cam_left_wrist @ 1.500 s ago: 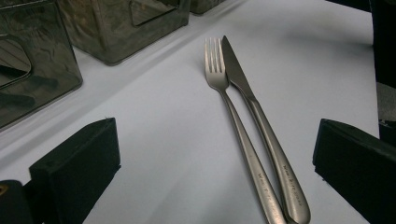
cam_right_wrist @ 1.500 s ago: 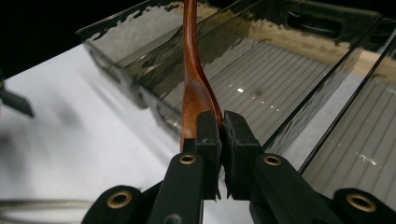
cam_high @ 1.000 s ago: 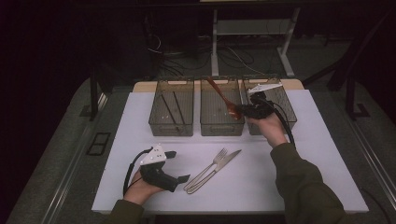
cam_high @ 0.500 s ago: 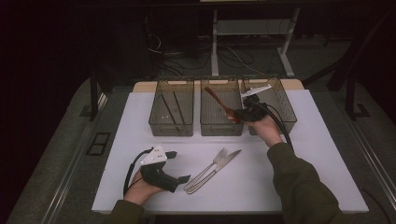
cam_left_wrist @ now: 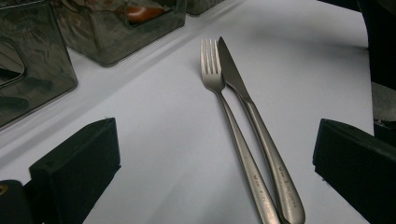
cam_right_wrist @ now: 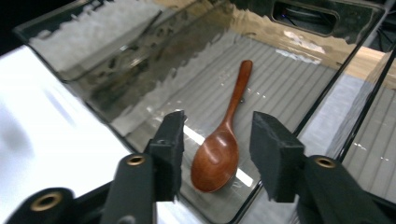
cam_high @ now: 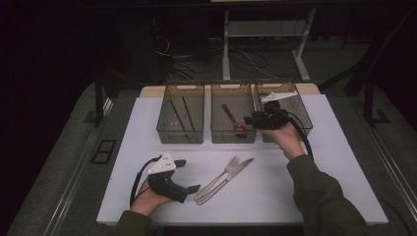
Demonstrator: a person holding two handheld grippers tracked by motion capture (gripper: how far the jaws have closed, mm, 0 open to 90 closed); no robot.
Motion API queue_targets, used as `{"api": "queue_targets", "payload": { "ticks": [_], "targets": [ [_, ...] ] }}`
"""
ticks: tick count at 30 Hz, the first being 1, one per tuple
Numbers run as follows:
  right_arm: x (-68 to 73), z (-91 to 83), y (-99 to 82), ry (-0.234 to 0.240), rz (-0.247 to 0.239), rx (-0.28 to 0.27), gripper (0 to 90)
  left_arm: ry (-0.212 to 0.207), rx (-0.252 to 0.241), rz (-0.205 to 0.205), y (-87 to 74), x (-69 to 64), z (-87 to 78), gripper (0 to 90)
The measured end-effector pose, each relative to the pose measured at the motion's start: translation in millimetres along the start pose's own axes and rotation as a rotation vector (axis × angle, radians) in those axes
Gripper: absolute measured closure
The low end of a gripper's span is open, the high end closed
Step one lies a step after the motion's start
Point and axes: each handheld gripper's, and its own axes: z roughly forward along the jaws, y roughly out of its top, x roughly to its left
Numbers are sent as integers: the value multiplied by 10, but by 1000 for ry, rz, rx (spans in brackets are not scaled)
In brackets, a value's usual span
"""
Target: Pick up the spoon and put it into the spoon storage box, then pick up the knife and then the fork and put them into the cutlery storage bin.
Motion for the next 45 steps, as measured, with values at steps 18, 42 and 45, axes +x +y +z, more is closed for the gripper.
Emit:
{"api": "queue_targets", "payload": {
  "ticks": [18,42,45],
  "targets": [
    [105,-479,-302,111,-25,-21,395,10,-4,-13,-36,30,-39,0],
    [253,-931,-1083,127,-59,-2,365,24,-12,-9,-6,-5,-67,0],
    [257,-982,-1183,135,-52,0,359,26,-9,-2,11,-25,-53,0]
  ]
}}
